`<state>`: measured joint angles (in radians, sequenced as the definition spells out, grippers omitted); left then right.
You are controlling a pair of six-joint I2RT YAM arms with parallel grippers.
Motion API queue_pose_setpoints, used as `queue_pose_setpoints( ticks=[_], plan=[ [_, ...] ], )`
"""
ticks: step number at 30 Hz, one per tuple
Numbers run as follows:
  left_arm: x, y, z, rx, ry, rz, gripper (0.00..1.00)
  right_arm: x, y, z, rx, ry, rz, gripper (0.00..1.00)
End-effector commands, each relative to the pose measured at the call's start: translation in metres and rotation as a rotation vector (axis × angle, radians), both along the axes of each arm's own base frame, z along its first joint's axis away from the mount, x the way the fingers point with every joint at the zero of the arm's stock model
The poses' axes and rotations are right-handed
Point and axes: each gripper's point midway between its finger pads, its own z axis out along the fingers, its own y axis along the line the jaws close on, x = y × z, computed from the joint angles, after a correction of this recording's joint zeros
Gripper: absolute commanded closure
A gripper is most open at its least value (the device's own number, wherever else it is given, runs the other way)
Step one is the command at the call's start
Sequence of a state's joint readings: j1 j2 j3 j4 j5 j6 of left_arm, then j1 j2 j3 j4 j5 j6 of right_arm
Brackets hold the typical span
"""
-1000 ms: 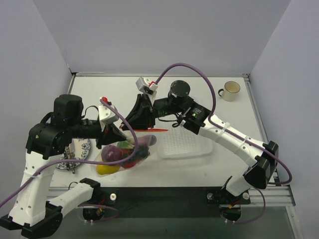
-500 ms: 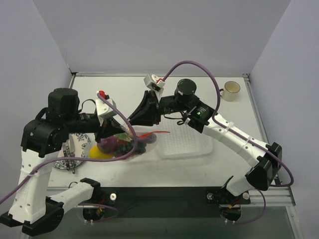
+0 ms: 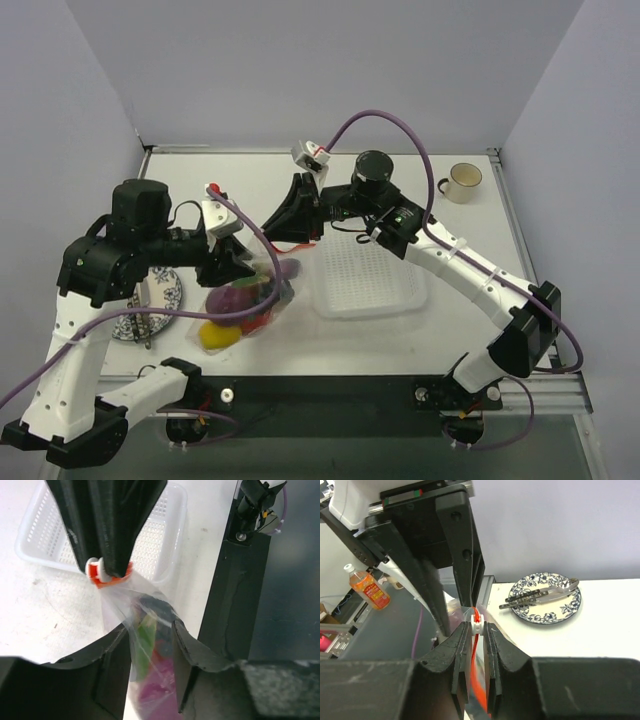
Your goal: Open the zip-top bag and remove the fake food
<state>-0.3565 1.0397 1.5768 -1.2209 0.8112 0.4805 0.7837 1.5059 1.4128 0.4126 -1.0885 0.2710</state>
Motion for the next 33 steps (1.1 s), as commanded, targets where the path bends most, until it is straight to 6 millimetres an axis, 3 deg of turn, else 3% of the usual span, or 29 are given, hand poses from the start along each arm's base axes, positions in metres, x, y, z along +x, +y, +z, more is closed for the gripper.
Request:
queue_pose_setpoints(
  ticks=[1,8,15,20,23,25,26,28,33],
  plan=[
    [-0.006,-0.001,0.013,-0.037,-0.024,-0.006,0.48,0.006,0.003,0.035,0.077,-0.073,-0.010,1.00],
    [-0.008,-0.005,0.033,-0.076,-0.052,-0.012,0.38,-0.001,0.009,0.032,0.056,-0.075,0.010,1.00],
    [0.026,-0.004,0.021,-0.071,-0.076,0.105,0.45,-0.010,0.014,0.027,0.021,-0.112,0.015,1.00],
    [0.020,-0.007,0.034,-0.113,-0.076,0.089,0.45,-0.014,0.017,0.019,-0.023,-0.162,-0.002,1.00],
    [0.021,-0.006,0.029,-0.100,-0.072,0.096,0.46,-0.016,0.019,0.021,-0.024,-0.164,0.000,1.00],
    [0.020,-0.005,0.020,-0.083,-0.065,0.089,0.56,-0.017,0.020,0.021,-0.024,-0.166,-0.002,1.00],
    [0.019,-0.005,0.018,-0.077,-0.067,0.081,0.79,-0.017,0.020,0.022,-0.023,-0.170,-0.003,1.00],
    [0.016,-0.002,0.010,-0.050,-0.072,0.064,1.00,-0.015,0.019,0.022,-0.024,-0.174,-0.009,1.00],
    [0.005,0.003,-0.002,-0.016,-0.068,0.046,1.00,-0.014,0.018,0.025,-0.030,-0.182,-0.017,1.00]
  ],
)
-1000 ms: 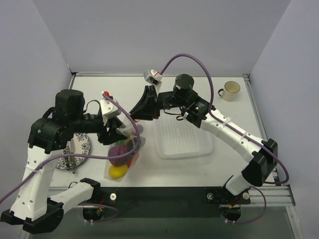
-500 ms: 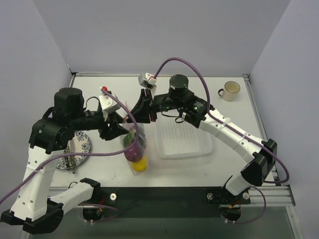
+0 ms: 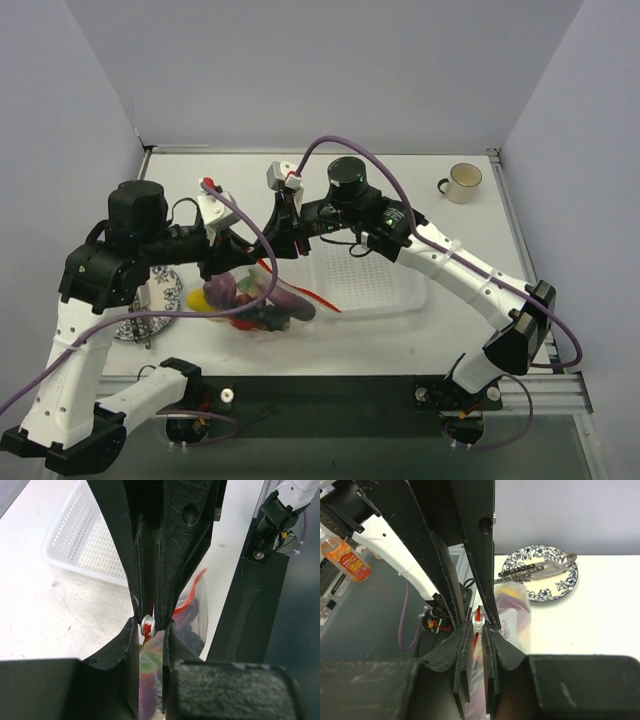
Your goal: Open the zip-top bag and remove the fake food
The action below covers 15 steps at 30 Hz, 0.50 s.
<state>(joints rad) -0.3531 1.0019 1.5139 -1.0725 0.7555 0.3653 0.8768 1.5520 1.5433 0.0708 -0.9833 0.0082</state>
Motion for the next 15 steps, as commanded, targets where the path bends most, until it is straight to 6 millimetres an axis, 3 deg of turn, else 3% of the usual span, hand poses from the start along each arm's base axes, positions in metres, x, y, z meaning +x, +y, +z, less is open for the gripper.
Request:
queue_pose_setpoints(
  ticks=[1,2,3,6,15],
  plan=[
    [-0.015,0.005,-0.008,0.036,-0.035,-0.054,1.00,-0.001,-0.002,0.051,0.114,-0.094,0.001,1.00],
    [-0.019,0.004,-0.007,0.029,-0.033,-0.065,0.98,-0.001,-0.001,0.051,0.114,-0.095,0.002,1.00],
    [-0.020,0.004,-0.005,0.024,-0.031,-0.067,0.87,-0.001,-0.001,0.052,0.114,-0.095,0.002,1.00],
    [-0.025,0.003,-0.009,0.024,-0.011,-0.084,0.66,-0.001,0.000,0.055,0.119,-0.097,0.005,1.00],
    [-0.023,0.005,-0.027,0.052,-0.004,-0.087,0.55,-0.003,0.000,0.061,0.128,-0.100,0.013,1.00]
  ],
)
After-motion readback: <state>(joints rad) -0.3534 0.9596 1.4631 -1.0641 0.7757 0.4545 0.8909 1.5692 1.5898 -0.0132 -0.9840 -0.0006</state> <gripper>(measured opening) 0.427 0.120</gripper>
